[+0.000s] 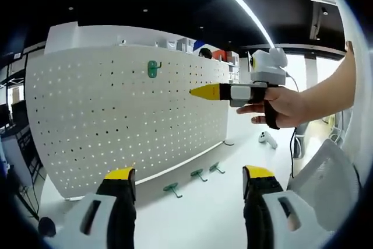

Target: Insert the hook assembly into the mounting plate slot until the hook locks in place.

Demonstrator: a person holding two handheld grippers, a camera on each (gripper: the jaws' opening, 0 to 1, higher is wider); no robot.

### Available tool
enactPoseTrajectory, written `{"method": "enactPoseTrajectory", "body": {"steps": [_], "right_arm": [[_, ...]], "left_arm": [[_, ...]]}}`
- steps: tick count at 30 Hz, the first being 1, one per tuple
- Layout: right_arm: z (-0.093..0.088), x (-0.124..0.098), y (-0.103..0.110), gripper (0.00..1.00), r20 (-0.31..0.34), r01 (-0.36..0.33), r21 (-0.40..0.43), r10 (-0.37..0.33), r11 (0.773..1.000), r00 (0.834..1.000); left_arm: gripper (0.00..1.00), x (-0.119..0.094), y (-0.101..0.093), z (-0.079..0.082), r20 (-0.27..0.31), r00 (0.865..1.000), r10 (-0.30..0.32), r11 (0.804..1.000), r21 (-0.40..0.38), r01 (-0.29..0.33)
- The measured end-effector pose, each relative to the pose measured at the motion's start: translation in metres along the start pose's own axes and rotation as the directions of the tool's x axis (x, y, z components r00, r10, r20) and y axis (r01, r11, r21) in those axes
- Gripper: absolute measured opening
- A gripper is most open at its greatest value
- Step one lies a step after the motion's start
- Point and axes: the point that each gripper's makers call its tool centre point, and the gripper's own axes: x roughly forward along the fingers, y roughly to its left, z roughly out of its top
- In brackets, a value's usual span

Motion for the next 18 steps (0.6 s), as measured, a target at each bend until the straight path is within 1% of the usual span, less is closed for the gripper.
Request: {"method": "enactPoseTrajectory", "body": {"steps": [3,11,15,18], "right_arm": [[-0.005,-0.008,-0.002,0.68,-0.006,0.007,-0.002,-0.007,1.0,1.0],[-0.02,-0.029,-0.008,0.69,-0.038,0.019,0.0,-0.019,1.0,0.999],[-0.029,-0.04,-0.011,0.69,-0.059,0.024,-0.001,-0.024,1.0,0.998],[-0.038,-0.049,-0.014,0.7,-0.084,0.031,-0.002,-0.031,1.0,0.996]], "left_arm": [[0.78,0.0,0.0,-0.001,0.0,1.0,0.001,1.0,-0.003,-0.001],[0.78,0.0,-0.003,-0.004,-0.008,1.0,-0.005,1.0,-0.003,0.005],[0.78,-0.001,-0.003,-0.007,-0.015,1.0,-0.011,1.0,0.0,0.011],[0.79,-0.002,-0.002,-0.007,-0.008,1.0,-0.011,1.0,-0.015,0.01]]}}
